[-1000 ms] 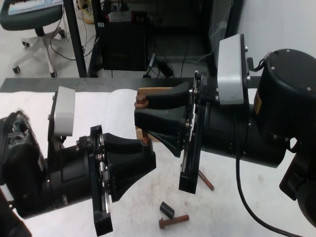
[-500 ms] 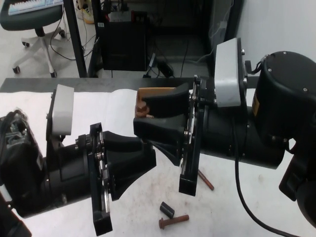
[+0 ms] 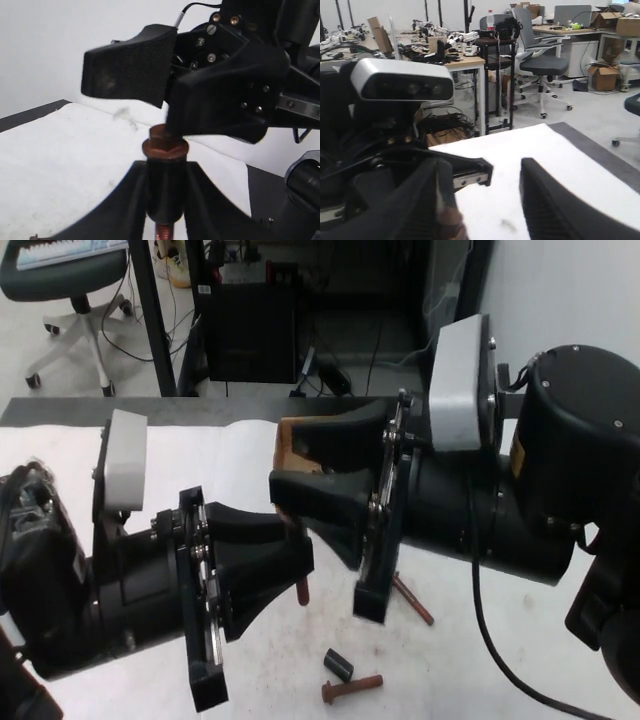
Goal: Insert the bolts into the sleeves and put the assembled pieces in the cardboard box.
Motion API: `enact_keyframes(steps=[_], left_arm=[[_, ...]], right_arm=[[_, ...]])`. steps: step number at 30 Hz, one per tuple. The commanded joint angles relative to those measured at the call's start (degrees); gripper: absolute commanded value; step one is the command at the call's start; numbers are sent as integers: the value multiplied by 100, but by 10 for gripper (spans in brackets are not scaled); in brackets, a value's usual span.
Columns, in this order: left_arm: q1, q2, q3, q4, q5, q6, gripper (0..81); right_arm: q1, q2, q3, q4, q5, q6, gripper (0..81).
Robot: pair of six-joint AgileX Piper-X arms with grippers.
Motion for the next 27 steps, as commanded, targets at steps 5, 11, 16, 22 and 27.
enact_keyframes(steps=[5, 11, 16, 22, 27], left_arm=[[-10, -16, -52, -109, 257, 16, 3], [-10, -16, -52, -60, 256, 16, 3], [20, -16, -250, 290, 73, 122, 3], [228, 116, -1300, 2496, -1182, 1301, 3], [266, 1008, -2742, 4841, -2057, 2262, 3]], right_arm=[[-1, -23, -9, -949, 1163, -30, 222], [-1, -23, -9, -978, 1163, -6, 8], [-40, -50, -9, -566, 1654, -6, 8], [-510, -459, -9, 708, 2054, -6, 8], [-1035, -1018, -9, 2470, 2052, -6, 8]])
